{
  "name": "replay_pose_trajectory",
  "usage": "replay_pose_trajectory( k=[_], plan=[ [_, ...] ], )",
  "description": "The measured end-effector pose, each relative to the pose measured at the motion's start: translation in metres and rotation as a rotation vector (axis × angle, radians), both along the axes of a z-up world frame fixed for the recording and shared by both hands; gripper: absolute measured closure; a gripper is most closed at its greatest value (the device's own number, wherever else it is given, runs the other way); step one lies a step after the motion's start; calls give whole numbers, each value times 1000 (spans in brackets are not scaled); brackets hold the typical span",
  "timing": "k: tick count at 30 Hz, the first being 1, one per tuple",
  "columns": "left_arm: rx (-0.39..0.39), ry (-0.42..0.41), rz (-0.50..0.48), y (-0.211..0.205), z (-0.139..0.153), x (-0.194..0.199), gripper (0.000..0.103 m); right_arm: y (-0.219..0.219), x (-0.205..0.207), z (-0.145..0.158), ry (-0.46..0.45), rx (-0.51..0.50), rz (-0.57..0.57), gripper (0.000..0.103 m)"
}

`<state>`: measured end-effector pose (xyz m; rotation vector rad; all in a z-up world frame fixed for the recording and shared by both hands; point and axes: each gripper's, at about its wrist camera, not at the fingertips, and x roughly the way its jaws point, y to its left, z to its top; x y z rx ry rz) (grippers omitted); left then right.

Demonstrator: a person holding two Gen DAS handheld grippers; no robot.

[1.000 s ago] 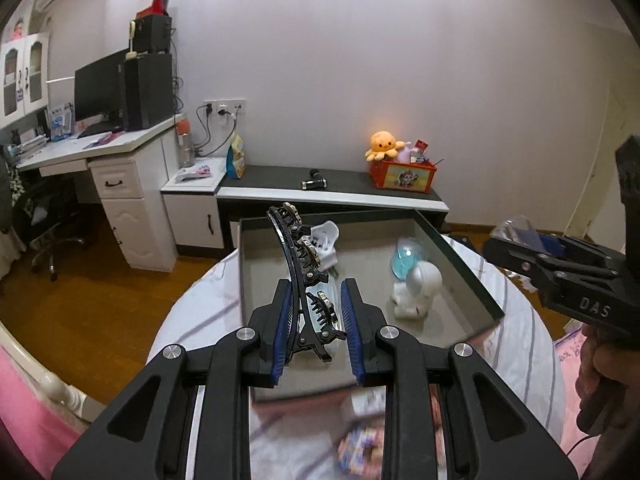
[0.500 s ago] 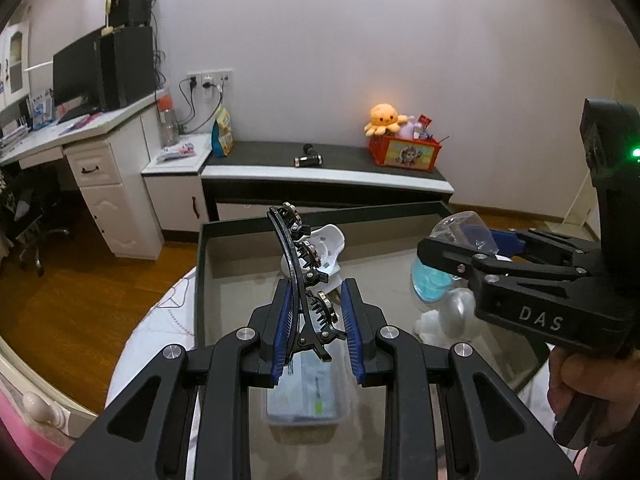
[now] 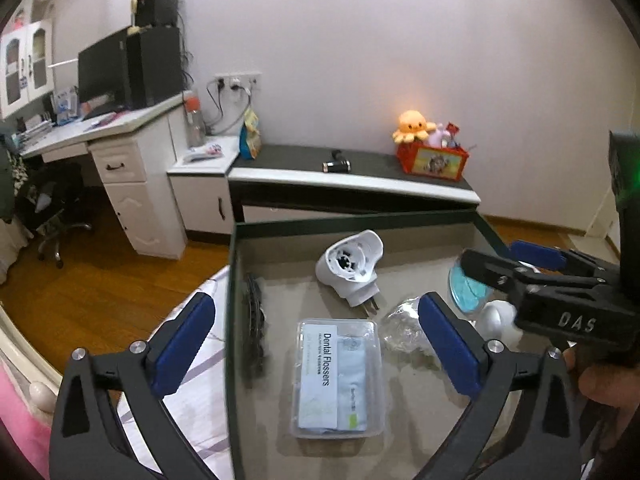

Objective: Organize rigid objects
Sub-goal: 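Carry the hair clip and glass bottle over the pink box and release the clip, then withdraw both tools from the box back toward the remaining items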

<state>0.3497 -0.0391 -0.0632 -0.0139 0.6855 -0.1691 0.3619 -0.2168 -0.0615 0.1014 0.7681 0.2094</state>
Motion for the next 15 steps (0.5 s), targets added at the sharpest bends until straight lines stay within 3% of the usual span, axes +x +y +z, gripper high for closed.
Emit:
replay_pose_trajectory(
  k=[2,15],
  plan=[
    [8,-13,22,5,6,-9,0,-5,-7,6,-14,18,-26,0],
    [1,-88,38,22,41,-80,0,-15,-85,53,-135,58,-56,0]
  ],
)
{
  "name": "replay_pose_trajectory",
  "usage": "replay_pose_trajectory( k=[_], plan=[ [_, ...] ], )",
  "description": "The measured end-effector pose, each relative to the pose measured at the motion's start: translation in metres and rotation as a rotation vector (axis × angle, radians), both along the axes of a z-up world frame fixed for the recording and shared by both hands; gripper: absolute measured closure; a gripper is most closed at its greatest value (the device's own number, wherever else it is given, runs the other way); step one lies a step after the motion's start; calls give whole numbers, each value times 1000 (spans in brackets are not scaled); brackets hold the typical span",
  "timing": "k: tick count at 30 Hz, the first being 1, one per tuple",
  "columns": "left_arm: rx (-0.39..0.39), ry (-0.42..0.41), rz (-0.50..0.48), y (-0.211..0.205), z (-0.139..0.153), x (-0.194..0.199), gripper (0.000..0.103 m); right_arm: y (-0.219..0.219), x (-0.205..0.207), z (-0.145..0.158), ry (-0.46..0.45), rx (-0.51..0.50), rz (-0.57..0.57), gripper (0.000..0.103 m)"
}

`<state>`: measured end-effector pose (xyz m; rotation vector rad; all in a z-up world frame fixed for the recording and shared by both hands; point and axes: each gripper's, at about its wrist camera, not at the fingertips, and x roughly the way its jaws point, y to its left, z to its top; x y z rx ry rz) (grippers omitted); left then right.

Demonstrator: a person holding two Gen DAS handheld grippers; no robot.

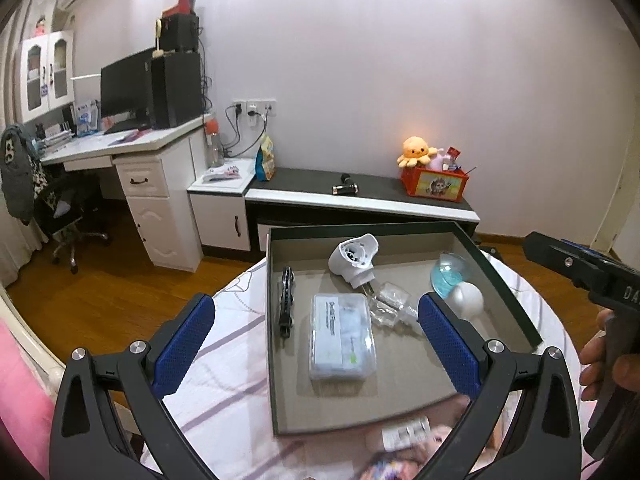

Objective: Organize rigid objects
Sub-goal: 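Withdraw both tools from the box back toward the remaining items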

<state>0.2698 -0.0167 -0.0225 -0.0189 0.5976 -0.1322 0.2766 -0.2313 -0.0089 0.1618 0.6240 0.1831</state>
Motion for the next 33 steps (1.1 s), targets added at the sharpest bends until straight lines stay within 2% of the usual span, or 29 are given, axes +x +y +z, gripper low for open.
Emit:
replay_pose_trajectory(
  k=[15,27,33],
  plan=[
    [21,-90,42,13,34,-94,0,8,-102,17,-82,-8,-20,0],
    [10,-109,59,17,35,-152,0,14,-169,7,-97,-21,-44,0],
    [10,-116,62,16,34,-171,0,16,-182,4,-94,-33,-48,0]
  ],
)
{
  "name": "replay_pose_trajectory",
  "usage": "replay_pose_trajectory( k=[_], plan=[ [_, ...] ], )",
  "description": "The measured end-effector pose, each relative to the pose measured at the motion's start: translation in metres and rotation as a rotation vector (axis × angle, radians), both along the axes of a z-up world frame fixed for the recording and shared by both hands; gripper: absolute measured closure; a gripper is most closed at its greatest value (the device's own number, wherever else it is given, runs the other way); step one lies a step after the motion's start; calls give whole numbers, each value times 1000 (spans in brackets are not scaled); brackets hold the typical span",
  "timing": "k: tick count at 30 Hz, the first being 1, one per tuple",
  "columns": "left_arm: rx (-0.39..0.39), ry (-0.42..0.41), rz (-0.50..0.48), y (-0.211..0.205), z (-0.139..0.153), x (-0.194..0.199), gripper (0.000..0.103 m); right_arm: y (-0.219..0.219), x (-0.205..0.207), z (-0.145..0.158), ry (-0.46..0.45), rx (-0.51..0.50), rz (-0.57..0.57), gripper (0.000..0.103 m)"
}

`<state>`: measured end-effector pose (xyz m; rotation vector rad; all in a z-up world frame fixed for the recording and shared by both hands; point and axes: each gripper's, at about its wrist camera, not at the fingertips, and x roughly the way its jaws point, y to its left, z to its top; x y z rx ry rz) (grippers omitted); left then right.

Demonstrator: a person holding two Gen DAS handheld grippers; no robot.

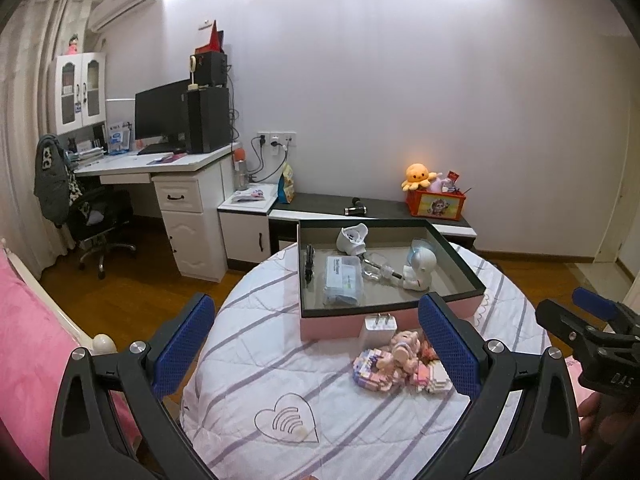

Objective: Organize rigid objects
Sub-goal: 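Withdraw both tools from the box back toward the remaining items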

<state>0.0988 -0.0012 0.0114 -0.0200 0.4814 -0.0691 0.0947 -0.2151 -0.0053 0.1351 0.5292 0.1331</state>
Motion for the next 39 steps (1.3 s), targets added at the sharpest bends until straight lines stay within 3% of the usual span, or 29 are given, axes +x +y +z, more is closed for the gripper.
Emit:
replay_pose_trajectory(
  k=[28,39],
  plan=[
    [-29,27,-2,3,-15,-18,0,-8,-21,4,-3,-14,-40,0],
    [-20,104,-19,-1,-43,-3,0,-12,-9,-16,61,-28,-52,0]
  ],
)
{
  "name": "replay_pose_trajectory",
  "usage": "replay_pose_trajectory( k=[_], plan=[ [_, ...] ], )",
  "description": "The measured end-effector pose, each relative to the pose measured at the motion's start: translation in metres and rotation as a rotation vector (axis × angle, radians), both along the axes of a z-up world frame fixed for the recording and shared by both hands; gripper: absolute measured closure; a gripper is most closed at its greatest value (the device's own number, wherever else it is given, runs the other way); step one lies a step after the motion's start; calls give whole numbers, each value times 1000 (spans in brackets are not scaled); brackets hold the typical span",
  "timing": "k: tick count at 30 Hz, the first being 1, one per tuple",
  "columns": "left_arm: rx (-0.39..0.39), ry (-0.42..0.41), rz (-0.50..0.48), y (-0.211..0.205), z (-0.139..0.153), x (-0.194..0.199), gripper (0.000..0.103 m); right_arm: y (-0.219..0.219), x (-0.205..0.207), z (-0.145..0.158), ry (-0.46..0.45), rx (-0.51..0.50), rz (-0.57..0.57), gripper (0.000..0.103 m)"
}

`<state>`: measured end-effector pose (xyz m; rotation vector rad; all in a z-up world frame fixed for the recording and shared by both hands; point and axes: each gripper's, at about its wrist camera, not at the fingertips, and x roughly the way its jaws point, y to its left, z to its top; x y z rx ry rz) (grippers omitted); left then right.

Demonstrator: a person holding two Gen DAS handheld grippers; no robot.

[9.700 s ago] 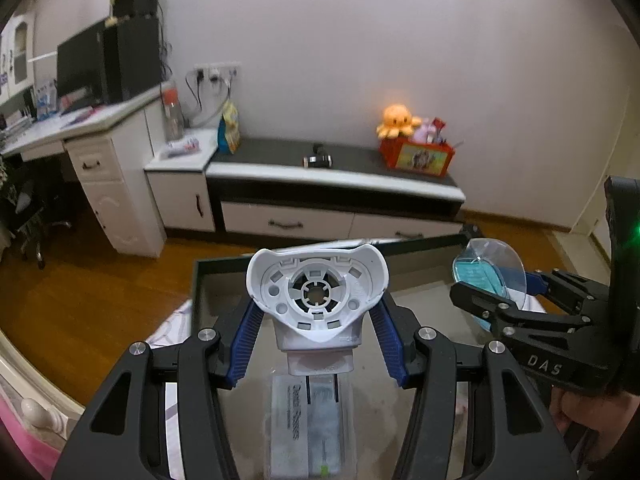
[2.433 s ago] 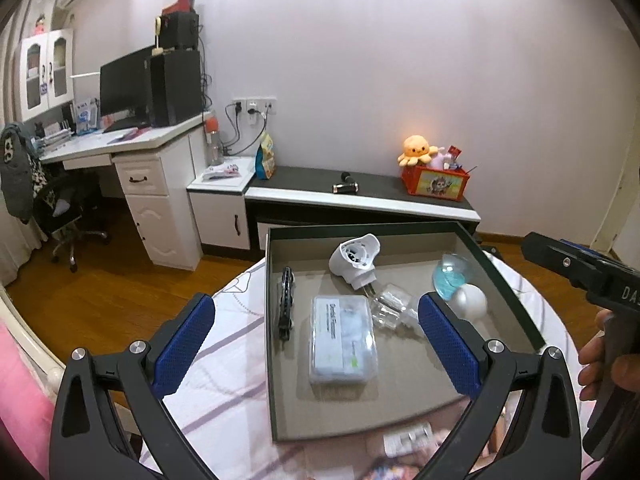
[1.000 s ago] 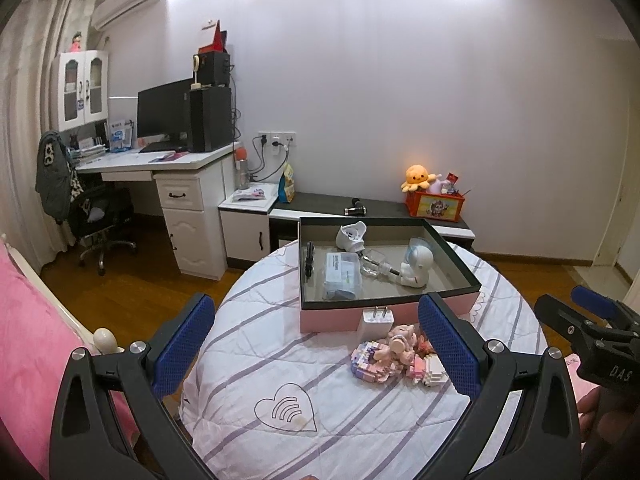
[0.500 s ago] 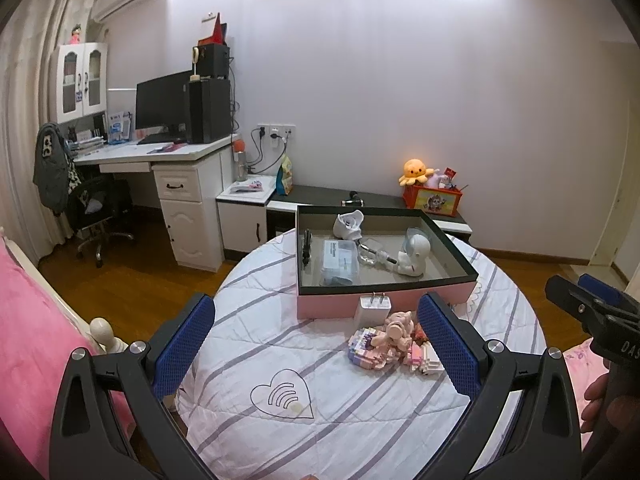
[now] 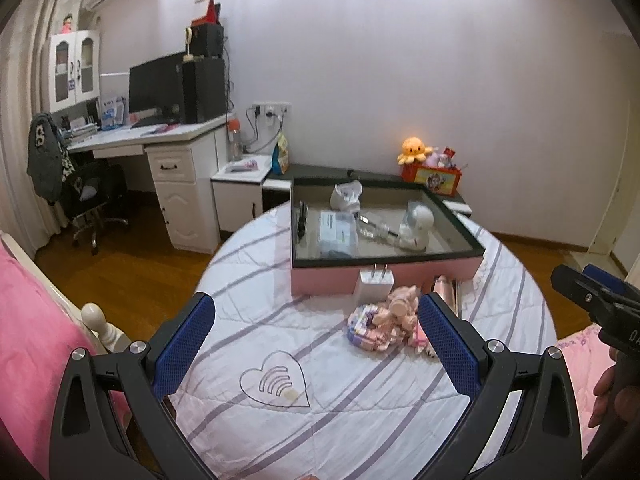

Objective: Organize rigid objects
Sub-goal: 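Withdraw both tools from the box back toward the remaining items, then grasp the multicolour block heart with the left gripper while the right grasps the pink block figure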

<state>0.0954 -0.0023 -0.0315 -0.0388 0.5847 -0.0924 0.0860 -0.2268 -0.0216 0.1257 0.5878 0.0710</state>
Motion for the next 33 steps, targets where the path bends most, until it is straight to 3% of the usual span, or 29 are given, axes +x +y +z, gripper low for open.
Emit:
replay_pose_trajectory(
  k=[19,26,33],
  plan=[
    [64,245,-141,-34,-96,67,0,20,58,-102,285,1,76,0],
    [76,275,-235,-48,-107,91,0,18,63,-107,302,3,79,0],
    [57,308,-253,-52,-117,107,5,19,70,-107,316,-16,70,1]
  ],
)
